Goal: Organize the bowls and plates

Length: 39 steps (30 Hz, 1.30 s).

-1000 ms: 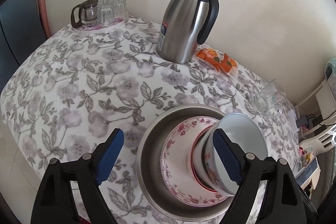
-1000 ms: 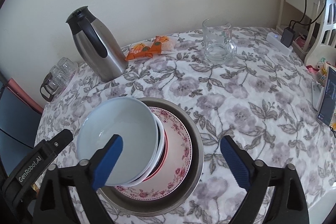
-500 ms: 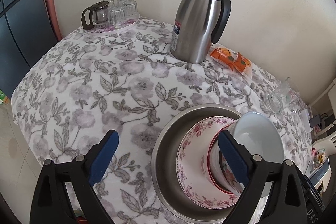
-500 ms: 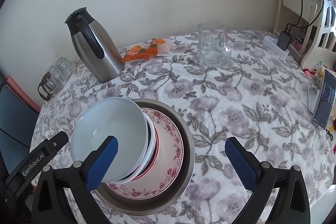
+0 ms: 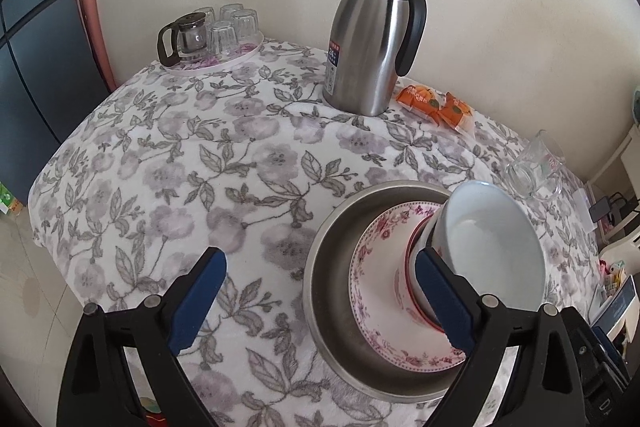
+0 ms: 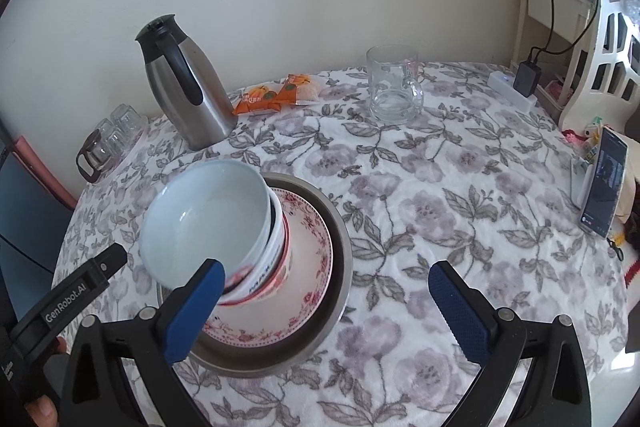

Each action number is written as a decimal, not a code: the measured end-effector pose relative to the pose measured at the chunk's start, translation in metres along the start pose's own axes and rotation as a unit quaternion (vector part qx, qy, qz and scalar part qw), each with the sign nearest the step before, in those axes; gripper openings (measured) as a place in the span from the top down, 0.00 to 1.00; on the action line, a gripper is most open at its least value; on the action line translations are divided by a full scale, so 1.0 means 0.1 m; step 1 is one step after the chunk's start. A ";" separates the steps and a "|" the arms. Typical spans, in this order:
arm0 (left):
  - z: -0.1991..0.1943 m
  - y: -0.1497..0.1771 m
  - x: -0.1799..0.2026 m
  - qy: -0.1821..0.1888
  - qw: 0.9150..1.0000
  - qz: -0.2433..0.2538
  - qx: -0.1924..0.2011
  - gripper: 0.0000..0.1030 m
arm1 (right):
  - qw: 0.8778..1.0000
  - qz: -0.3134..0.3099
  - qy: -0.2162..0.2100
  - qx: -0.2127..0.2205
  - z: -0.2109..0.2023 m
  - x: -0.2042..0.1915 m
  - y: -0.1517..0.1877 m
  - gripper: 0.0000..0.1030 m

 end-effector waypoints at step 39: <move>-0.07 0.91 -0.18 -0.020 0.994 0.072 -0.079 0.07 | 0.997 -0.059 0.029 -0.043 0.09 0.11 0.92 0.00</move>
Point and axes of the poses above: each gripper's, at about its wrist camera, not at the fingertips, and z roughly the way its jaws point, x to its right, y to its underside, the point moved 6 cm from there along z, roughly the way its jaws point, and after that the axes turned 6 degrees about y, right-handed, at the moved point
